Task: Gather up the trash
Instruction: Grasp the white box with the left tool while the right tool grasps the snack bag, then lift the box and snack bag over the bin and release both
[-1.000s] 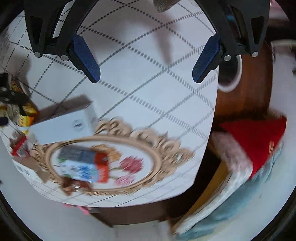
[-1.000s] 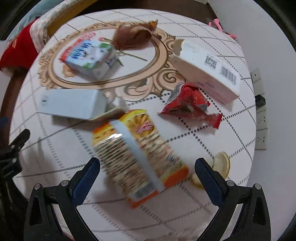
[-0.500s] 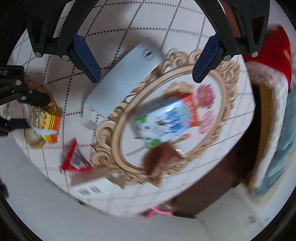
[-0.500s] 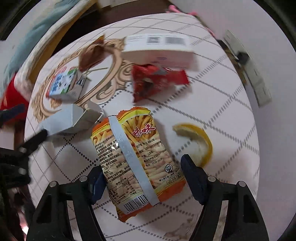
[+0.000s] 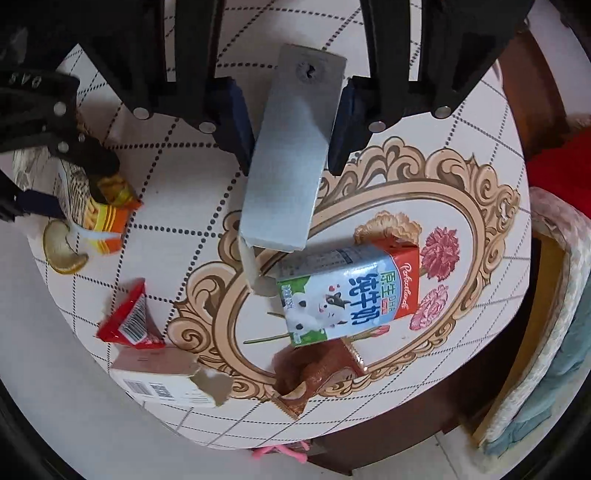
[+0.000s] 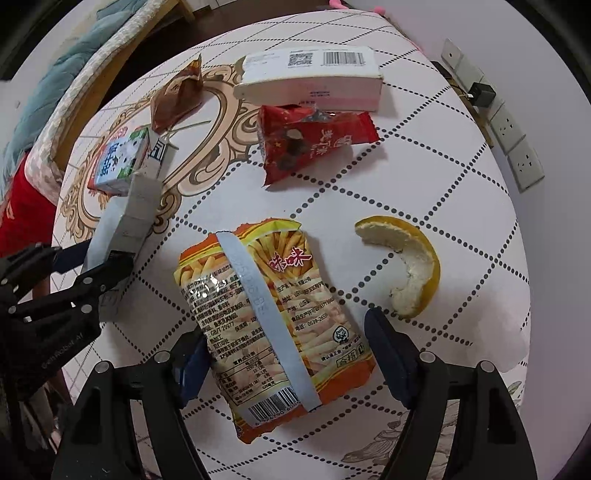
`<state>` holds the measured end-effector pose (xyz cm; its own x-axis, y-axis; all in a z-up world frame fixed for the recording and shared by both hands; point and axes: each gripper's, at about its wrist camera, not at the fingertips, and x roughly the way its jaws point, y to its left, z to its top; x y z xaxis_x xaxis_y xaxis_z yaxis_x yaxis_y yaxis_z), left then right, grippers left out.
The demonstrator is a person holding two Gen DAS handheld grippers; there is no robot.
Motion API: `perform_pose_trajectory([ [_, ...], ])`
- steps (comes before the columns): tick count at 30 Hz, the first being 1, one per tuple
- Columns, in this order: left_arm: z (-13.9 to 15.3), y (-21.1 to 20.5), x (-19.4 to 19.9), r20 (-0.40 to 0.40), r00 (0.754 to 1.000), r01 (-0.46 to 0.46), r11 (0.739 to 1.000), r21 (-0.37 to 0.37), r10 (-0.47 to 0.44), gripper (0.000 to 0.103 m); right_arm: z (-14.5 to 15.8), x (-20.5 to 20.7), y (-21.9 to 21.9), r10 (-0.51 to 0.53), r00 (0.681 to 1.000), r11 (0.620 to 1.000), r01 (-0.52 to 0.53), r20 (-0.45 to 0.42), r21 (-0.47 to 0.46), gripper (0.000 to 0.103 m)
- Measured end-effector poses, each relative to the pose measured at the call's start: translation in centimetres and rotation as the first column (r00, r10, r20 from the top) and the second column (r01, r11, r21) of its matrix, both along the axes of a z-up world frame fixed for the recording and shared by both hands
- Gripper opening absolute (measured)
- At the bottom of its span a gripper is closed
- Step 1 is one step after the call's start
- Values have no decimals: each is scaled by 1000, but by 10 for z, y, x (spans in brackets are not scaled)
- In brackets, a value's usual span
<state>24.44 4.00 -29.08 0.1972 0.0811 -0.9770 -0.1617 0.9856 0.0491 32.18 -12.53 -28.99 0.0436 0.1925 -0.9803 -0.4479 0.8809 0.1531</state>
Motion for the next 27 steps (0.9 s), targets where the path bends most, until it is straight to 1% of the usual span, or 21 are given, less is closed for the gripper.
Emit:
perform_pose_trajectory([
  [1, -3, -1, 0, -5, 1000, -5, 1000, 1, 5, 36, -2, 0, 5, 10, 1000, 1000, -10, 2, -8, 82],
  [2, -3, -2, -1, 9, 1000, -10, 1000, 6, 10, 34, -2, -1, 7, 18, 1000, 1000, -18, 6, -18, 82],
  [4, -2, -2, -4, 17, 1000, -19, 999, 36, 18, 33, -3, -3, 10, 31, 999, 999, -30, 14, -33, 82],
  [6, 1, -3, -11, 37, 999, -42, 998, 36, 40, 33, -3, -6, 13, 41, 999, 998, -40, 31, -43, 81],
  [7, 7, 3, -16, 52, 997, -57, 997, 45, 54, 33, -2, -8, 13, 40, 998, 998, -38, 42, -42, 74],
  [9, 21, 4, -29, 93, 991, -102, 992, 74, 95, 33, 0, -11, 15, 46, 997, 998, -44, 59, -47, 66],
  [10, 29, 4, -37, 114, 986, -130, 988, 79, 120, 33, 2, -14, 15, 49, 997, 998, -46, 65, -44, 60],
  [12, 41, 5, -49, 145, 976, -175, 981, 82, 162, 33, 8, -19, 13, 47, 996, 999, -45, 70, -31, 58],
  [14, 56, 10, -66, 186, 960, -228, 970, 90, 208, 33, 17, -26, 14, 51, 996, 999, -50, 77, -11, 58],
  [17, 76, 24, -86, 220, 937, -293, 953, 73, 271, 33, 34, -37, 20, 61, 994, 998, -64, 93, 27, 58],
  [20, 97, 43, -119, 255, 901, -373, 927, 46, 350, 33, 57, -52, 30, 78, 991, 994, -86, 112, 69, 58],
  [21, 102, 48, -125, 262, 893, -389, 920, 43, 366, 33, 64, -56, 33, 84, 989, 992, -94, 118, 80, 58],
  [27, 138, 90, -194, 317, 825, -507, 860, 49, 468, 33, 112, -93, 71, 163, 975, 967, -189, 153, 169, 58],
])
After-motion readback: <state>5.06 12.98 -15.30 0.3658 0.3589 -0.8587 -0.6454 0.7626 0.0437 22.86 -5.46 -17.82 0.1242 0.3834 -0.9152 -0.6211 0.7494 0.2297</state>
